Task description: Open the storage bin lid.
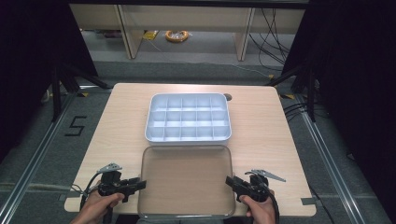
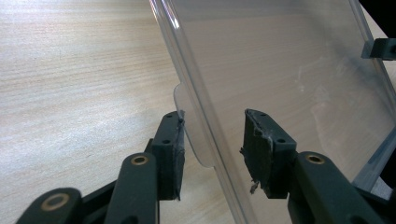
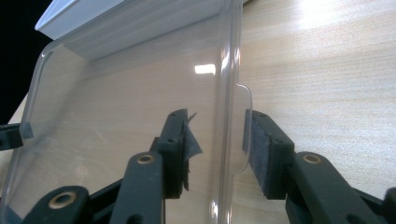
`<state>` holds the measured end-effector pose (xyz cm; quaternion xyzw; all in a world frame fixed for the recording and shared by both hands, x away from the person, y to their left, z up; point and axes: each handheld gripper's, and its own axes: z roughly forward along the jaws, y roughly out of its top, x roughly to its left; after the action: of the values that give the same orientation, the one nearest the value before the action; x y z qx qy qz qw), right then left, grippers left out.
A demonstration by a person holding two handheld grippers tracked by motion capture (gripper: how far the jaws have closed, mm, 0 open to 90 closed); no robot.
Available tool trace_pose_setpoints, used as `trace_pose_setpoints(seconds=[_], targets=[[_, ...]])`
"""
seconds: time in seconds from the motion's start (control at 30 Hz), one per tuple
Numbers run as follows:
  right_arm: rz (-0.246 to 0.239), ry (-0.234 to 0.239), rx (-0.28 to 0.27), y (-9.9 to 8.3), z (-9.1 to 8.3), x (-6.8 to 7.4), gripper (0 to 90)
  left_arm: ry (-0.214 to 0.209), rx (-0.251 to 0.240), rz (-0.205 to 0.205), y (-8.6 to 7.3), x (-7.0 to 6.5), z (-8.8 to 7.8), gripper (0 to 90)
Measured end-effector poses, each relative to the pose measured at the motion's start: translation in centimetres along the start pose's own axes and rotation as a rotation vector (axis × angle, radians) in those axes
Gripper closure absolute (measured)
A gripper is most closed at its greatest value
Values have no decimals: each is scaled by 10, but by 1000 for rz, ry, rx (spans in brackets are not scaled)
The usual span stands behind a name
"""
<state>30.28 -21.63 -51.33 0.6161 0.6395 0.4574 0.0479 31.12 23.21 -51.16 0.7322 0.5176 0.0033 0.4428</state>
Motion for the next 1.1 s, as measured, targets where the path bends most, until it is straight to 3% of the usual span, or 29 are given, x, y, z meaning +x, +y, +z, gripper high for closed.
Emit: trace_pose_setpoints(seconds=[0.03,0.07,0.1,0.13,0.3,0.4,0.5,0.53,0.6,0.63,0.67,0.73,0.77,0.83,0.87,0.97,1.0,1.03,1.1], targets=[[0,0,0,0,0,0,610,0,0,0,0,0,0,578],[53,2,17,0,0,4,605,0,2,0,0,0,0,577],[53,2,17,0,0,4,605,-1,3,0,0,0,1,577],[-4,-11,12,1,2,0,600,2,8,0,0,0,1,574],[12,-17,12,1,3,3,596,7,15,9,0,0,1,571],[-32,-25,16,1,3,3,586,12,14,13,0,0,1,569],[-32,-32,11,1,3,3,585,12,14,14,0,0,1,568],[7,-32,21,1,3,7,583,14,16,19,0,0,1,567],[17,-33,25,1,2,8,581,15,16,18,0,0,1,566],[-32,-38,21,1,3,5,573,15,15,18,0,-1,1,565],[-41,-43,22,1,4,5,568,25,22,39,0,-1,0,565],[-46,-54,31,1,4,7,560,29,22,45,0,-2,0,563],[-16,-56,33,1,3,10,558,29,20,41,0,-2,1,564],[-4,-55,41,0,3,12,552,31,22,43,-1,-1,1,563],[-55,-68,36,1,5,9,542,39,23,56,0,-2,1,562],[-68,-86,34,1,6,9,528,47,29,67,0,-3,1,564],[-40,-93,43,0,5,13,526,46,30,67,0,-4,1,564],[-73,-94,37,1,6,10,521,43,23,58,-1,-4,2,563],[-85,-96,35,1,6,10,517,57,19,63,0,-5,2,557]])
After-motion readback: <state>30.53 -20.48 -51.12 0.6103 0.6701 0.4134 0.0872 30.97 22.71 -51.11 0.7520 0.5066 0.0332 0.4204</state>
